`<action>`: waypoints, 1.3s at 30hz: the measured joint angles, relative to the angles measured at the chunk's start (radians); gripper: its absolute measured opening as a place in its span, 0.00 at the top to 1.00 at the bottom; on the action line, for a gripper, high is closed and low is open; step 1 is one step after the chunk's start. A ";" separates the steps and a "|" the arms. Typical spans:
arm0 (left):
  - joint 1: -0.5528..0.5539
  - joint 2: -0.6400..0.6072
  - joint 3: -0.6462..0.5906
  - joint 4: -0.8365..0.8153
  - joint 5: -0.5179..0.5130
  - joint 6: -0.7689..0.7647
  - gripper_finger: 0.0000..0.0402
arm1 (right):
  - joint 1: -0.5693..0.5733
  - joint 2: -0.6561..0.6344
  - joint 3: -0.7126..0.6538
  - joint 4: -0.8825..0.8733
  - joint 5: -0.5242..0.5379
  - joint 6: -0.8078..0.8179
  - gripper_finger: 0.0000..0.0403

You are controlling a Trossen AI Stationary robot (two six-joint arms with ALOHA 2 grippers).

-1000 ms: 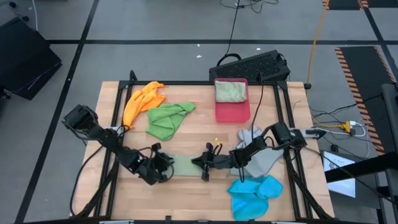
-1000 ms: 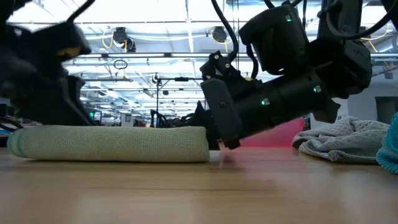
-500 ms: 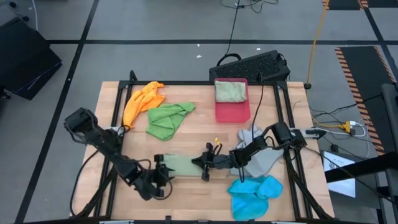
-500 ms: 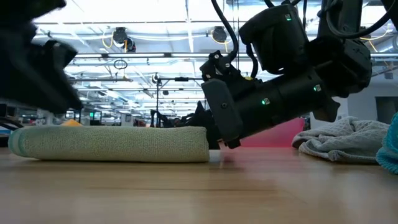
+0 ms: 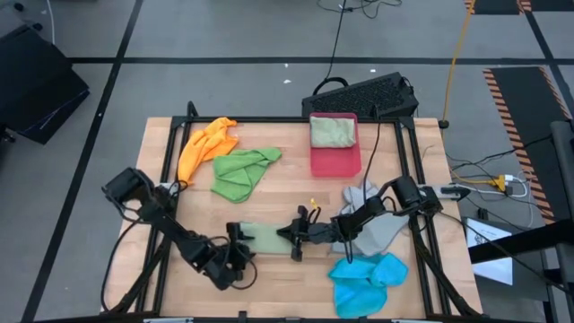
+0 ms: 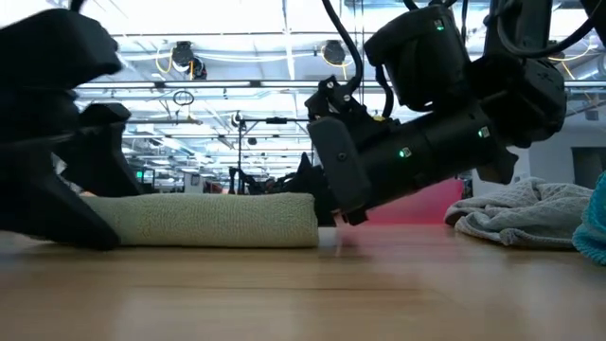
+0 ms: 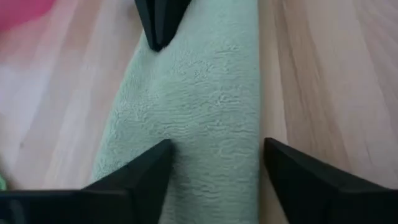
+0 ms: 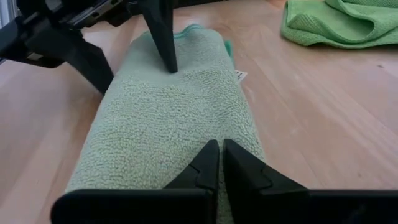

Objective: Fold microfiber towels
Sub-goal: Put the light green microfiber cloth into the red bin

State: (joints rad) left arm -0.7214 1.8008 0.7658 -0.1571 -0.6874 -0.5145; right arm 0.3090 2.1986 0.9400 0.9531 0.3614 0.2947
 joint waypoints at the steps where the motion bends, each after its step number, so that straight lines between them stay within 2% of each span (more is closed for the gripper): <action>1: 0.009 0.000 0.000 -0.014 0.013 -0.010 0.42 | 0.002 -0.010 -0.001 -0.005 0.000 -0.002 0.97; 4: 0.029 0.001 0.000 -0.047 0.025 -0.014 0.60 | 0.013 -0.057 -0.003 -0.018 0.001 -0.050 0.95; 8: 0.058 -0.003 -0.002 -0.063 0.039 0.038 0.88 | 0.039 -0.164 -0.002 -0.074 0.039 -0.105 0.88; 10: 0.065 -0.015 -0.006 -0.068 0.023 0.058 0.95 | 0.058 -0.225 -0.002 -0.138 0.062 -0.127 0.83; 15: 0.090 -0.072 -0.012 -0.083 0.034 0.081 0.90 | 0.132 -0.376 0.000 -0.279 0.167 -0.125 0.69; 18: 0.119 -0.120 -0.011 -0.065 0.036 0.120 0.92 | 0.185 -0.431 -0.001 -0.338 0.256 -0.124 0.61; 20: 0.147 -0.151 -0.010 -0.050 0.040 0.153 0.95 | 0.219 -0.461 0.000 -0.372 0.311 -0.123 0.58; 25: 0.249 -0.185 0.001 0.037 0.092 0.300 0.96 | 0.281 -0.495 0.001 -0.487 0.484 -0.102 0.54; 32: 0.465 -0.184 0.154 0.042 0.200 0.512 0.96 | 0.337 -0.598 0.000 -0.788 0.727 -0.102 0.54; 39: 0.662 -0.183 0.386 0.013 0.193 0.689 0.95 | 0.413 -0.804 0.000 -1.131 0.887 -0.099 0.54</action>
State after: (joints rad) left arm -0.0596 1.6180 1.1519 -0.1440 -0.4948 0.1749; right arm 0.7216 1.3948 0.9401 -0.1776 1.2484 0.1959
